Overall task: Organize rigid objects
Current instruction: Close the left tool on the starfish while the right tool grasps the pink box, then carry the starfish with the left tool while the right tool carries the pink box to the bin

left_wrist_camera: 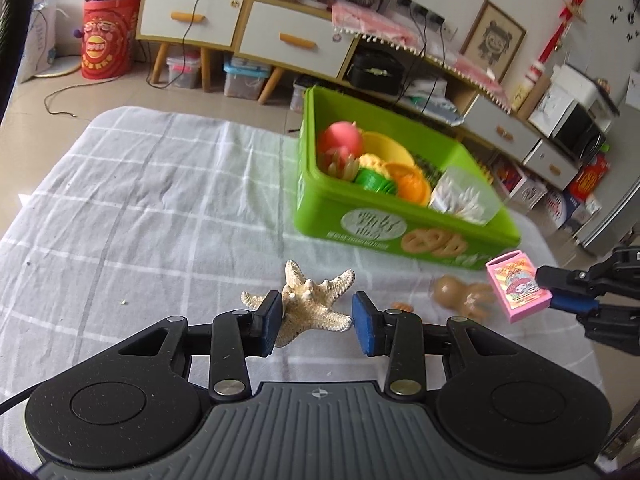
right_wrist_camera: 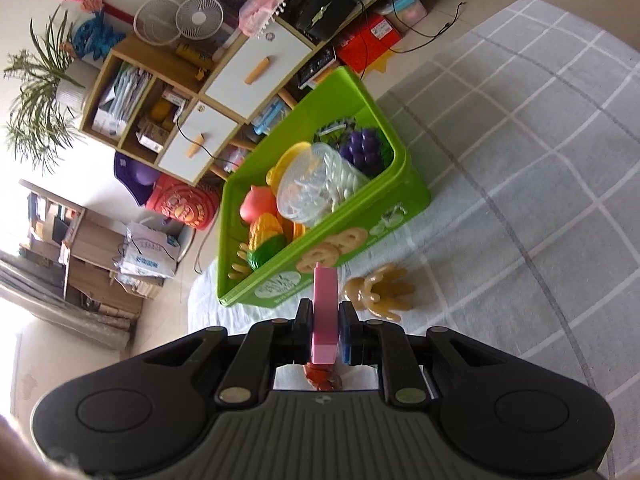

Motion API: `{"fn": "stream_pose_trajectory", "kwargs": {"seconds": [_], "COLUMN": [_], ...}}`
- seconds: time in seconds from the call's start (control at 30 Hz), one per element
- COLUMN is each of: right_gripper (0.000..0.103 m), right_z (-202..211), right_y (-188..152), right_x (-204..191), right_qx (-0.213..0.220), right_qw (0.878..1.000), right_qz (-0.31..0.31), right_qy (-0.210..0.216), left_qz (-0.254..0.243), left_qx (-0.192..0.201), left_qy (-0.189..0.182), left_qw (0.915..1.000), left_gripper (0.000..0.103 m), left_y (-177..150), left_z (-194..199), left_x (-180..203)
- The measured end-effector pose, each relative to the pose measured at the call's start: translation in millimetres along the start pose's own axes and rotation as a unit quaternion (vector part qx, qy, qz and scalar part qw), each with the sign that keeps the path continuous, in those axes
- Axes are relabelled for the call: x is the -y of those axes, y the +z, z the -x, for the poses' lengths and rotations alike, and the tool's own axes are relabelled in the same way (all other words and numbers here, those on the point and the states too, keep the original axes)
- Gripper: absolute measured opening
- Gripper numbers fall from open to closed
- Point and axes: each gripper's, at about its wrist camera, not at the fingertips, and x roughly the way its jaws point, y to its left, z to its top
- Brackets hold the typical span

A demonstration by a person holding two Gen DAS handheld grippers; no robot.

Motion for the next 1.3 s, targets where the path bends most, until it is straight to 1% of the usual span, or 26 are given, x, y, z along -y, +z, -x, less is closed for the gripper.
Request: {"fn": "stream_pose_trajectory", "kwargs": {"seconds": [0.23, 0.33, 0.43, 0.57, 0.63, 0.73, 0.8, 0.9, 1.0, 1.13, 1.3], "right_gripper": [0.000, 0.000, 0.000, 0.000, 0.000, 0.000, 0.000, 0.000, 0.000, 0.000, 0.000], "right_z": [10.3, 16.0, 18.8, 20.3, 16.8, 6.6, -0.2, -10.9, -18.7, -27.4, -35.6], "right_y": [10.2, 18.0, 31.2, 51.2, 58.2, 66.9, 70.9, 77.4, 82.5, 86.4, 87.2], "right_x": [-3.0, -6.3, -9.2, -20.9, -25.9, -30.9, -32.7, -31.8, -28.4, -26.3, -24.6], "right_qx": [0.030, 0.050, 0.062, 0.093, 0.101, 0.105, 0.107, 0.105, 0.103, 0.101, 0.098], "right_qw": [0.999, 0.999, 0.998, 0.994, 0.992, 0.991, 0.989, 0.987, 0.986, 0.986, 0.986], "right_qz": [-0.010, -0.006, -0.004, 0.031, 0.043, 0.055, 0.065, 0.073, 0.076, 0.079, 0.080], "right_qy": [0.007, -0.006, -0.014, -0.050, -0.062, -0.070, -0.082, -0.096, -0.104, -0.106, -0.107], "left_qz": [0.010, 0.003, -0.007, -0.016, -0.015, -0.010, -0.010, -0.012, -0.002, 0.000, 0.005], "left_qx": [0.025, 0.029, 0.028, 0.029, 0.027, 0.026, 0.023, 0.021, 0.012, 0.006, 0.004], "left_qy": [-0.030, -0.036, -0.041, -0.052, -0.059, -0.064, -0.061, -0.056, -0.060, -0.070, -0.065], "left_qw": [0.9992, 0.9989, 0.9987, 0.9981, 0.9978, 0.9975, 0.9978, 0.9981, 0.9981, 0.9975, 0.9979], "left_gripper": [0.043, 0.043, 0.043, 0.043, 0.043, 0.043, 0.043, 0.043, 0.043, 0.043, 0.043], "left_y": [12.2, 21.3, 33.3, 51.0, 58.8, 69.2, 74.8, 79.4, 81.1, 81.6, 80.7], "left_z": [12.0, 9.8, 1.5, -13.1, -22.0, -34.7, -45.6, -59.4, -70.4, -81.8, -91.1], "left_x": [15.9, 26.1, 37.6, 53.5, 60.8, 69.4, 74.5, 79.1, 79.2, 84.2, 86.7]}}
